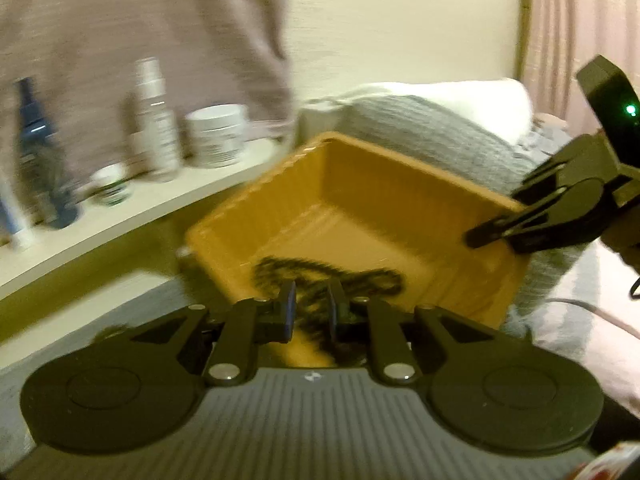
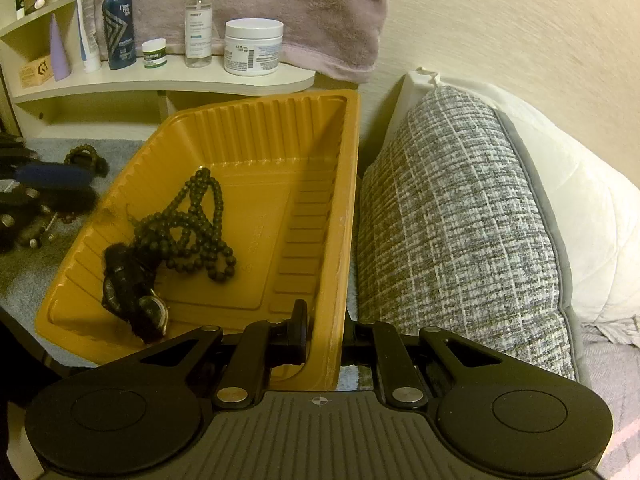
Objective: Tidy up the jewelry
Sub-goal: 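Move the left gripper back over the jewelry pile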
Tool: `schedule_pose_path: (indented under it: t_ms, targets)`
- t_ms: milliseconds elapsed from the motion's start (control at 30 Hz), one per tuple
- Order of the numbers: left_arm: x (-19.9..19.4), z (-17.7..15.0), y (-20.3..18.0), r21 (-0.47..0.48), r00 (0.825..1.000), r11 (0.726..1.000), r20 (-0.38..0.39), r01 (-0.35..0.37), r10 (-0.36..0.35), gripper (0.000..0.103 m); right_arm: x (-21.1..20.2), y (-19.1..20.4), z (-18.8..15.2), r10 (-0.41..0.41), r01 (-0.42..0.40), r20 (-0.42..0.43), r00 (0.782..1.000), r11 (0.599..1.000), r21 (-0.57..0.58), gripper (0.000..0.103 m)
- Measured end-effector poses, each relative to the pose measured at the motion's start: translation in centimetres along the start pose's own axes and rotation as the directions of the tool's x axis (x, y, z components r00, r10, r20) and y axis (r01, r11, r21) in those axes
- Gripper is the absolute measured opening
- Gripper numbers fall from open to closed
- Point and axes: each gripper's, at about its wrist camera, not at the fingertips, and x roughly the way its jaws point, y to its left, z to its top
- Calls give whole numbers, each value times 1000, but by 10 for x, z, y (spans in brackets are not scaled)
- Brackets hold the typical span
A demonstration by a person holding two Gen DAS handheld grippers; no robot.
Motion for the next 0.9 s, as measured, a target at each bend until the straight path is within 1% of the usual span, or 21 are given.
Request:
schedule_pose_path:
  t_ms: [133, 233, 367, 467, 533, 700, 900]
  targets:
    - [-20, -22, 22, -48, 996, 995, -4, -93, 93, 16, 0, 0, 0, 0, 0, 0, 1000, 1000, 1, 13]
    - [-35, -40, 37, -93, 986, 982, -12, -165, 164, 18, 0, 0, 1, 0, 0, -1, 1000, 1000, 1, 13]
    - [-48, -60, 51, -147, 972, 961, -42, -234, 230, 18, 0, -1, 0, 1, -1, 0, 1000, 1000, 6, 13]
    - [-51, -74, 57, -184, 967, 950, -74, -253, 244, 18, 1, -1, -1, 4, -4, 0, 1000, 1000, 8, 13]
    - [-52, -83, 57, -177, 962, 947, -91, -270, 257, 18, 1, -2, -1, 6, -6, -1, 1000, 1000, 11, 13]
    - [-47, -98, 47, -151, 961, 952, -120, -267, 251, 18, 1, -2, -1, 8, -8, -3, 1000, 1000, 16, 13]
    - [-35, -100, 39, -129, 964, 959, -120, -253, 238, 18, 4, -4, -2, 10, -9, -11, 1000, 999, 35, 13]
